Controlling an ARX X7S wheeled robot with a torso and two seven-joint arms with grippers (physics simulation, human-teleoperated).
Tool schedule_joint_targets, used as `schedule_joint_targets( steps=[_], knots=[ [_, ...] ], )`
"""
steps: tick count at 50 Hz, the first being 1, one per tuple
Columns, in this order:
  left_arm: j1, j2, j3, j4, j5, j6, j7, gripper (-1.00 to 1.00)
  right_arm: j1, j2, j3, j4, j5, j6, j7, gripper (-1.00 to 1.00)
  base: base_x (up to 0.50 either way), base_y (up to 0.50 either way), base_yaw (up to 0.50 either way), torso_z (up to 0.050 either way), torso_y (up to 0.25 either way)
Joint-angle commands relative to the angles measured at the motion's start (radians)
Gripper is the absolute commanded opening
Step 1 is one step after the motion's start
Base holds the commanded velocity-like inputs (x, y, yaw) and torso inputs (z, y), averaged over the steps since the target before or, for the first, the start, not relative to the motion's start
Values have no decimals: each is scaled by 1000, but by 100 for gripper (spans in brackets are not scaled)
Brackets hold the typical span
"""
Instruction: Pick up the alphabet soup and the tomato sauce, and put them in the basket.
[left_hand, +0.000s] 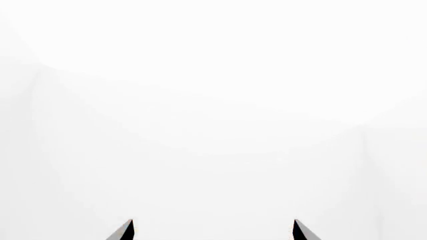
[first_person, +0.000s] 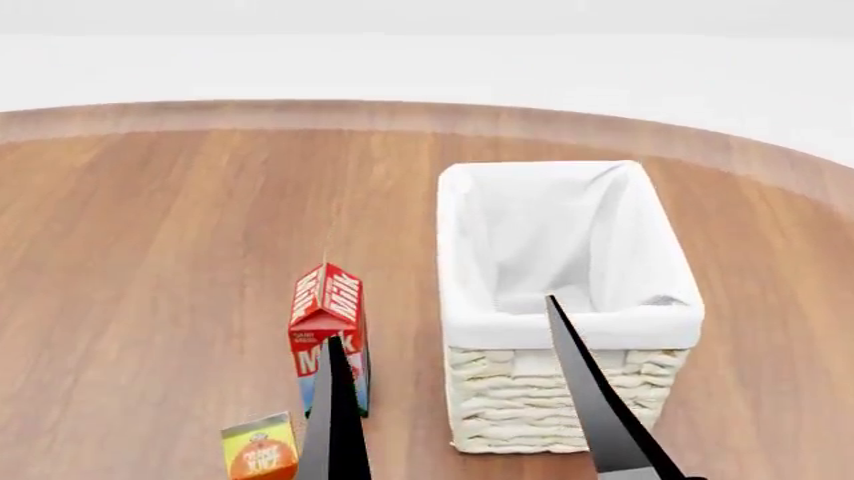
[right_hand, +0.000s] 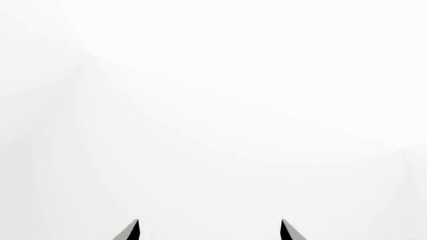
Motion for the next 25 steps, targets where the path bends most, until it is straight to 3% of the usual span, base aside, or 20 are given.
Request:
schedule_joint_targets(
  steps=[1,19,25],
  knots=[
    [1,-5,6,-7,5,8,-5,100,2,5,-2,3,7,3,8,100,477,0,0,0,0],
    [-2,-13,15,-1,10,0,-15,100,8,11,-13,3,6,15,13,100,449,0,0,0,1],
    [-2,-16,17,-2,10,2,-18,100,6,14,-23,-6,2,18,11,100,43,0,0,0,0]
  ],
)
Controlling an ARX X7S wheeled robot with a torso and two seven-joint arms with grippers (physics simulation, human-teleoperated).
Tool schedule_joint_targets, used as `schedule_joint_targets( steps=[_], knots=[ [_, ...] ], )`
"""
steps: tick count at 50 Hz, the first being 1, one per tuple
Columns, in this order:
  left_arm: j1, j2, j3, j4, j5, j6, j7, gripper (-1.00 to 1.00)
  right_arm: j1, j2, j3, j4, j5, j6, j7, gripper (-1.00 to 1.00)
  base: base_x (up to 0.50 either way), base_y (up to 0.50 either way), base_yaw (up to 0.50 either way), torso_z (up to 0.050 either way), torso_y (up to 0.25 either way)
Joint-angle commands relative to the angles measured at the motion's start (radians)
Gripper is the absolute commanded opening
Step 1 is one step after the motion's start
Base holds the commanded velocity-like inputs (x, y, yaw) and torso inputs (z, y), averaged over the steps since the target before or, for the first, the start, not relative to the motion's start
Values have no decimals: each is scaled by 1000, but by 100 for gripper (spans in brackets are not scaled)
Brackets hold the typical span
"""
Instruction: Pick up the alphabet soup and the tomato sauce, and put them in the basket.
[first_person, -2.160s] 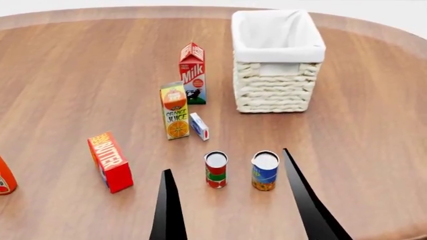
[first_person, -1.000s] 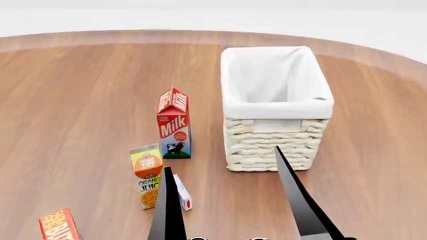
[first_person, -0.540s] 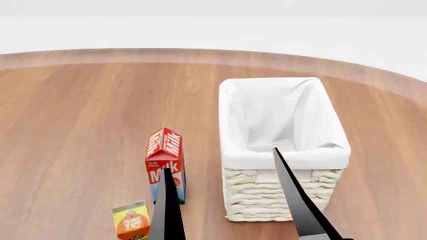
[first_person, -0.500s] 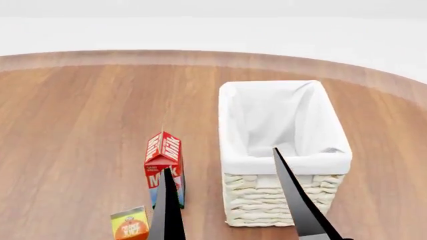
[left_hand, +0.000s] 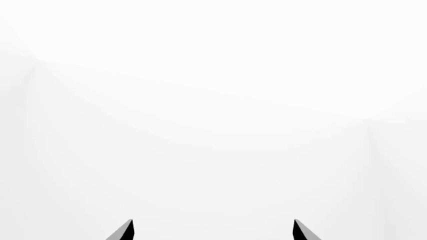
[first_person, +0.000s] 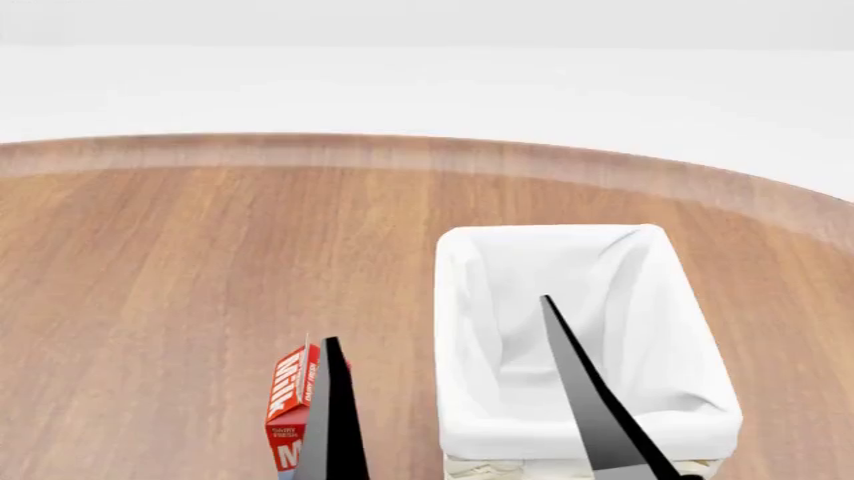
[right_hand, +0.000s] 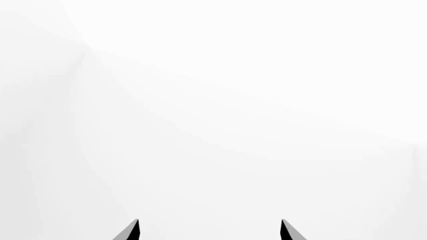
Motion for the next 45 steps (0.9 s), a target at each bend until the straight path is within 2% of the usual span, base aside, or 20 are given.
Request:
schedule_joint_targets(
  steps=[1,10,12,14,18,20,21,24,25,28,29,30,31,33,35,42,45],
  knots=[
    [1,-4,6,-4,3,6,-4,100,-2,4,-12,-12,-2,8,-1,100,0,0,0,0,0],
    [1,-6,11,-1,7,2,-11,100,-16,-20,23,-59,116,69,-14,100,0,0,0,0,0],
    [1,-8,11,1,7,-1,-13,100,-19,-51,71,-87,240,138,-29,100,0,0,0,0,0],
    [2,-10,10,4,7,-4,-15,100,-15,-61,92,-108,286,195,-39,100,0,0,0,0,0],
    [0,-12,5,2,1,-6,-20,100,-1,-99,215,-180,535,430,-32,100,0,0,0,0,0],
    [0,-10,9,0,3,-3,-21,100,30,11,194,-181,696,462,118,100,0,0,0,0,0],
    [2,-10,12,5,8,-5,-21,100,83,135,139,-181,846,471,268,100,0,0,0,0,0],
    [6,-15,12,19,9,-12,-24,100,216,367,-50,-180,1130,414,643,100,0,0,0,0,0],
    [4,-16,11,21,6,-15,-25,100,241,414,-113,-180,1181,398,722,100,0,0,0,0,0],
    [2,-17,13,26,8,-20,-28,100,176,437,-162,-164,1215,383,776,100,0,0,0,0,0],
    [0,-17,16,33,12,-27,-29,100,179,444,-154,-168,1327,406,821,100,0,0,0,0,0],
    [-1,-17,17,36,13,-31,-30,100,166,443,-154,-161,1358,400,828,100,0,0,0,0,0],
    [-1,-18,20,39,18,-33,-30,100,104,440,-174,-137,1357,380,817,100,0,0,0,0,0],
    [-2,-19,20,41,15,-35,-32,100,92,442,-179,-145,1415,389,848,100,0,0,0,0,0],
    [-2,-18,25,38,20,-34,-32,100,-17,428,-217,-110,1376,350,826,100,0,0,0,0,0],
    [-3,-20,33,38,26,-35,-33,100,-55,431,-237,-117,1555,395,970,100,0,0,0,0,0],
    [-4,-24,29,42,20,-38,-37,100,2,430,-248,-171,1654,441,1094,100,0,0,0,0,0]
  ],
)
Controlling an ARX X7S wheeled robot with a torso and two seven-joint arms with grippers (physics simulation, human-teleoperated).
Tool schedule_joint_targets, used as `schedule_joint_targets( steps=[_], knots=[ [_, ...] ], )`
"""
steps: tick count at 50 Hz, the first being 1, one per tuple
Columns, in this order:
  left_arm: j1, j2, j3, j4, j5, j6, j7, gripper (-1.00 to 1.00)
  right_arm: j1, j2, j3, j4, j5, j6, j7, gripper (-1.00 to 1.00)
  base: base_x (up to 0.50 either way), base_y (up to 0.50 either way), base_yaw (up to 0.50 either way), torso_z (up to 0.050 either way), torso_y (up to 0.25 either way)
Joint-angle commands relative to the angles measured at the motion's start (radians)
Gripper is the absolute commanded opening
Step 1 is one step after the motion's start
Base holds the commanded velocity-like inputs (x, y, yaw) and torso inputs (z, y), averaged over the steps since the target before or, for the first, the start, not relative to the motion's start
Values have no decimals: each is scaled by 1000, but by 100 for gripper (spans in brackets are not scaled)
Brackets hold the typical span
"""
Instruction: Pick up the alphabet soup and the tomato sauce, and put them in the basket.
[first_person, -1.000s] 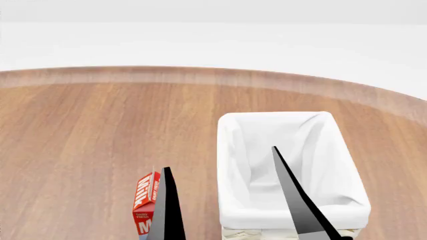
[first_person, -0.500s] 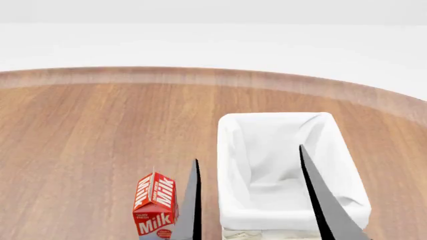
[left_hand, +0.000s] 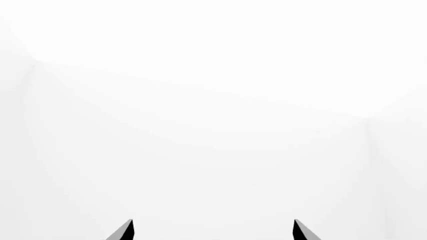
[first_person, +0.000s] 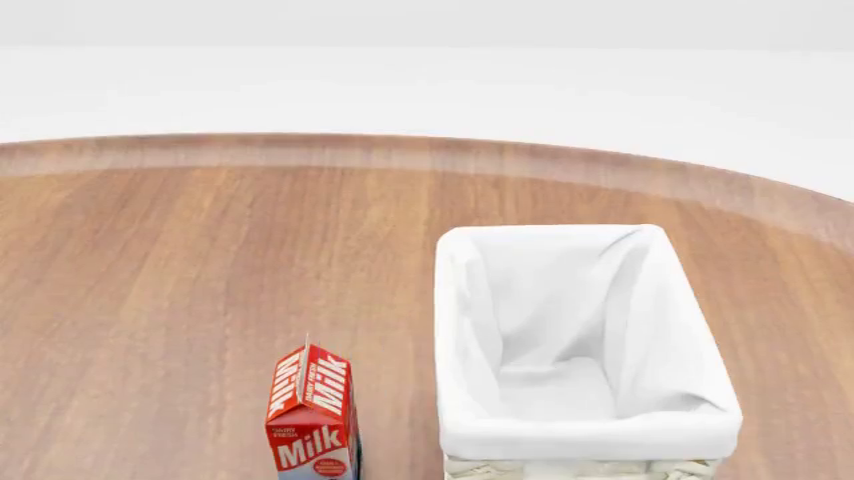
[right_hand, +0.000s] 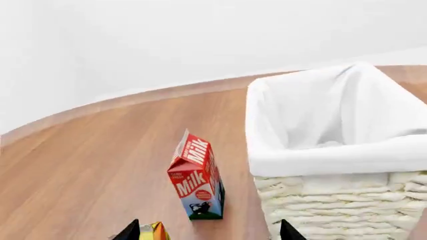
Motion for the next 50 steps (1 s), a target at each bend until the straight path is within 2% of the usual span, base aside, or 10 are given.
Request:
schedule_joint_targets(
  steps=[1,3,4,12,14,19,21,25,34,50],
  knots=[
    [-4,-6,4,7,-1,-8,-7,100,-11,50,-77,-45,316,62,298,100,0,0,0,0,0],
    [-5,-5,9,2,6,-4,-6,100,-77,47,-99,-31,227,43,261,100,0,0,0,0,0],
    [-4,-5,12,0,7,-3,-5,100,-62,50,-110,-42,285,63,318,100,0,0,0,0,0],
    [2,-6,22,-4,15,7,-7,100,-112,63,-172,-49,245,70,371,100,0,0,0,0,0],
    [0,-5,23,-6,16,7,-8,100,-166,71,-190,-25,167,44,326,100,0,0,0,0,0],
    [1,-7,24,-4,13,6,-12,100,-195,87,-208,-23,159,35,340,100,0,0,0,0,0],
    [5,-8,28,-6,21,11,-10,100,-255,105,-214,28,89,-11,285,100,0,0,0,0,0],
    [8,-8,32,-11,22,17,-12,100,-255,134,-210,15,132,16,342,100,0,0,0,0,0],
    [8,-10,35,-38,20,40,-11,100,-401,174,-225,114,37,-108,226,100,0,0,0,0,0],
    [7,-17,38,-38,22,41,-19,100,-413,198,-239,123,28,-105,208,100,0,0,0,0,0]
  ],
)
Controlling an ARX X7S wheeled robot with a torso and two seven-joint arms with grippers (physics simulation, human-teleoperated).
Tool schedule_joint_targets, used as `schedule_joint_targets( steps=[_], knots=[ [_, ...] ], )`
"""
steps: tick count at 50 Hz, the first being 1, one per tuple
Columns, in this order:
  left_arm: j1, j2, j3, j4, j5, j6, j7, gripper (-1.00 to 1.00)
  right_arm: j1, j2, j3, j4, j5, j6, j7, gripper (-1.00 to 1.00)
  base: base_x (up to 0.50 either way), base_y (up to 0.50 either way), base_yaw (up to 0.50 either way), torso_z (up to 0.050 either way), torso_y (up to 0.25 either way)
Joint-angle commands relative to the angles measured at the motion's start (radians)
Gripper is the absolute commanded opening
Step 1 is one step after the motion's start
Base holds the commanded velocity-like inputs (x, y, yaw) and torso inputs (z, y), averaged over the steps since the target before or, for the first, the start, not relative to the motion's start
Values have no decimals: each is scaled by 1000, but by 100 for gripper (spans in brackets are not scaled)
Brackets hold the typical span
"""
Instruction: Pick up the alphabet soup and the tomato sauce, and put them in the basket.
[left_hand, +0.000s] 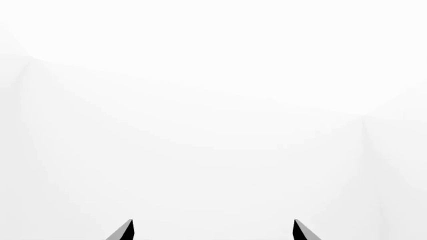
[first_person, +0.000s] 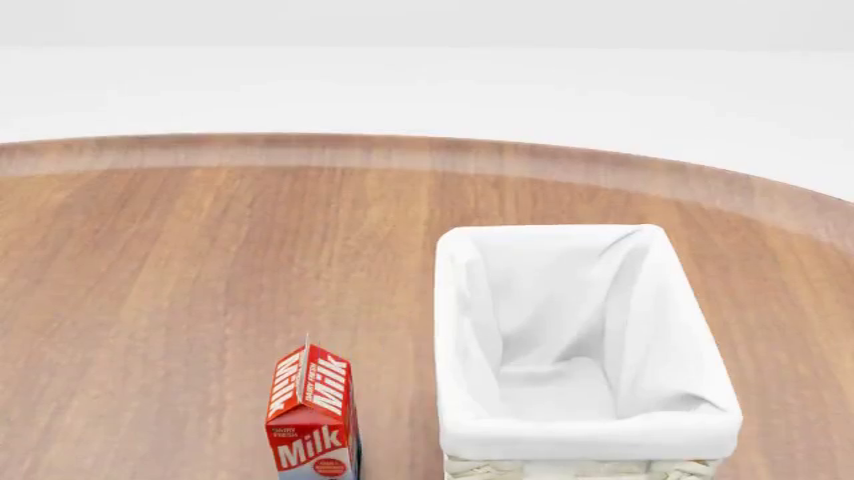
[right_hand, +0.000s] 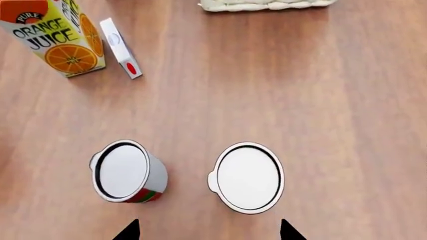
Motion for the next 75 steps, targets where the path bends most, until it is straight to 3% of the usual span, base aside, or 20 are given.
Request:
schedule_joint_targets(
  steps=[1,18,42,75],
  knots=[
    [1,-3,6,-8,4,6,-4,100,-31,27,-8,15,-18,-19,-18,100,0,0,0,0,0],
    [3,-4,22,-28,11,22,-7,100,-11,71,49,62,-10,-98,-88,100,0,0,0,0,0],
    [8,-11,36,-32,22,26,-16,100,17,23,65,295,-17,-180,-259,100,0,0,0,0,0],
    [9,-23,48,-55,22,45,-24,100,59,-19,65,414,-3,-201,-348,100,0,0,0,0,0]
  ],
)
